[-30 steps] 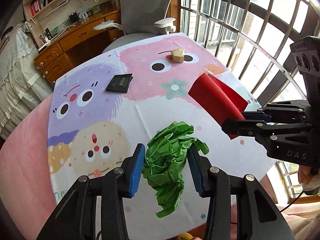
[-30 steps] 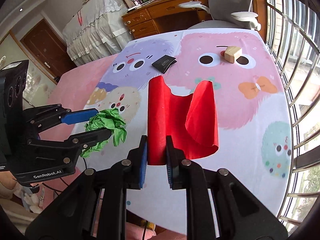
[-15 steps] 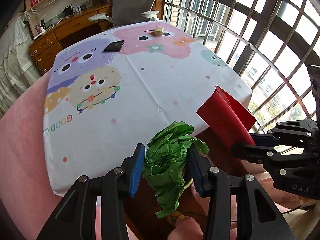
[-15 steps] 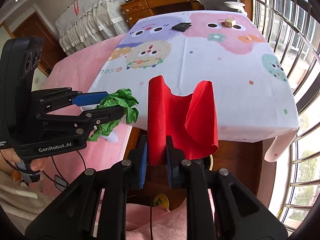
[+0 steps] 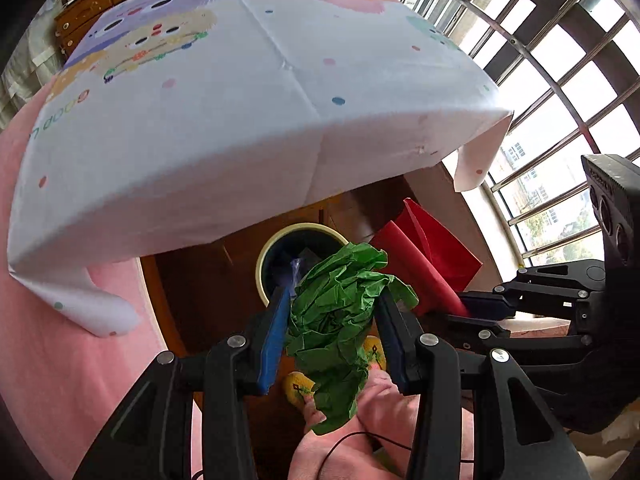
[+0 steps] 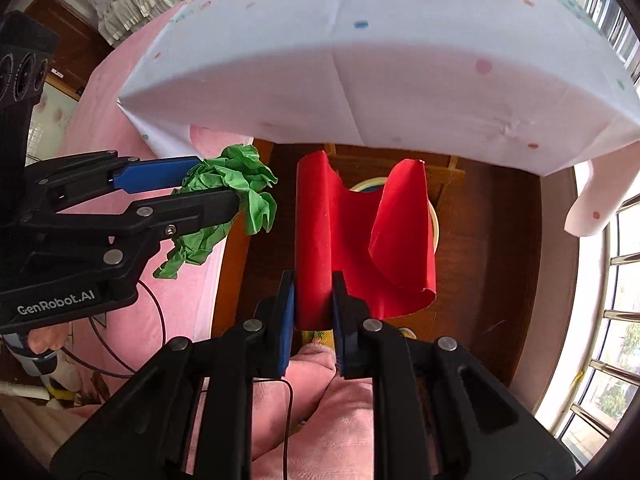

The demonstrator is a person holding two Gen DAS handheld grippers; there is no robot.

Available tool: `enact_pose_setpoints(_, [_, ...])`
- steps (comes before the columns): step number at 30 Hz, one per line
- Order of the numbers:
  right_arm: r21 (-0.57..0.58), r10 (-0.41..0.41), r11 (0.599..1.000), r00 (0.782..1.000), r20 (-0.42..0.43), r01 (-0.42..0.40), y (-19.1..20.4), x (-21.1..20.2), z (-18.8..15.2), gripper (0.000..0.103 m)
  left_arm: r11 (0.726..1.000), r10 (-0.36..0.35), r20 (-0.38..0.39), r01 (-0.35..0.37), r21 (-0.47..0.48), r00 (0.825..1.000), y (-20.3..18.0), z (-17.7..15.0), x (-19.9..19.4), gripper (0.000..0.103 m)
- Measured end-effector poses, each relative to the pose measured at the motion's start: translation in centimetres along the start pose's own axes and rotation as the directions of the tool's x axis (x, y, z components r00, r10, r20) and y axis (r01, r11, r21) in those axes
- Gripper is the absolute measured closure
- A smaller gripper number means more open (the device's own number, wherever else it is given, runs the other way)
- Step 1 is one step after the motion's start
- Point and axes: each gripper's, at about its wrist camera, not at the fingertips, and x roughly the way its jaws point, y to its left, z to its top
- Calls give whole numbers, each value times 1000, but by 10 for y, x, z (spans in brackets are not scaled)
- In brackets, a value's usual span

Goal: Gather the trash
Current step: 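Carry both papers down over the bin and open both tools to drop them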

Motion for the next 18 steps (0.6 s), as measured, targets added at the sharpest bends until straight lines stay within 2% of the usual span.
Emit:
enact_pose_setpoints(5, [56,24,998,997,-71,-20,-51,101,-14,89,998,23,-63,-26,-54,998,8,-23,101,60])
enact_pose_setpoints(10, [145,52,989,994,-99,-37,-105,192,-17,89,992,38,-75,-47,-117,996,28,-33,194,60])
enact_pose_setpoints(15, [192,61,980,995,-80,-44,-139,247,-8,89,989,43,-66,-52,-135,997,43,-41,253,58])
enact_pose_setpoints(18, [207,62,977,995,-76,-45,-150,268,1,83,992,54,-97,-65,-112,994,45,-41,277,52])
